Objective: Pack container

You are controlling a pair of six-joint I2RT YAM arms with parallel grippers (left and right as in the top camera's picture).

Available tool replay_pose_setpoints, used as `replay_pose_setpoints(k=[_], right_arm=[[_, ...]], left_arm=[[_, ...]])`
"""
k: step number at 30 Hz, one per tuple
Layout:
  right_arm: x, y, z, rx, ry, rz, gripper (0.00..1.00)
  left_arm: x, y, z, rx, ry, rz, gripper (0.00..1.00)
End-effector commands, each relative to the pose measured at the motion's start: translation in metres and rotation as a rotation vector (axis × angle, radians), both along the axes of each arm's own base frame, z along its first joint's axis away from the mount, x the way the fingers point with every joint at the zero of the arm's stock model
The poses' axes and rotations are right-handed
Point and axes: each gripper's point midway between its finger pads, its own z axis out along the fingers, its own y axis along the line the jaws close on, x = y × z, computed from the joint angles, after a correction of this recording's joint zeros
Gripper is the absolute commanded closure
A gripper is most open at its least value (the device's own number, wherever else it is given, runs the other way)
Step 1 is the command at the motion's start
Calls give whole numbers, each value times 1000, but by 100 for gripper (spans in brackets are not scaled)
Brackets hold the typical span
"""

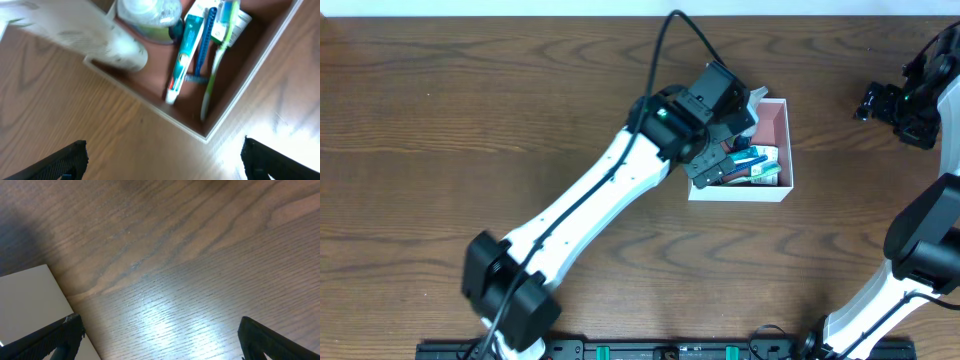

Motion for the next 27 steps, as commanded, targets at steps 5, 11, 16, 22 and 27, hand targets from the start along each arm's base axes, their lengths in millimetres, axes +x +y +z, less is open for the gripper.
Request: replay_pose_setpoints(k=[5,11,16,22,27], right_arm=[[1,3,5,3,-12,-9,1],[1,3,5,3,-13,-9,1],[1,3,5,3,-13,-9,1],[1,3,5,3,-12,-9,1],[1,3,5,3,-12,-9,1]], left_arm=[[-5,12,-4,42,26,26,2],[-16,22,-11,82,78,41,2],[-22,33,-15,47,167,251,2],[-17,39,-13,-4,196,398,2],[-9,41,6,-62,110,406,2]])
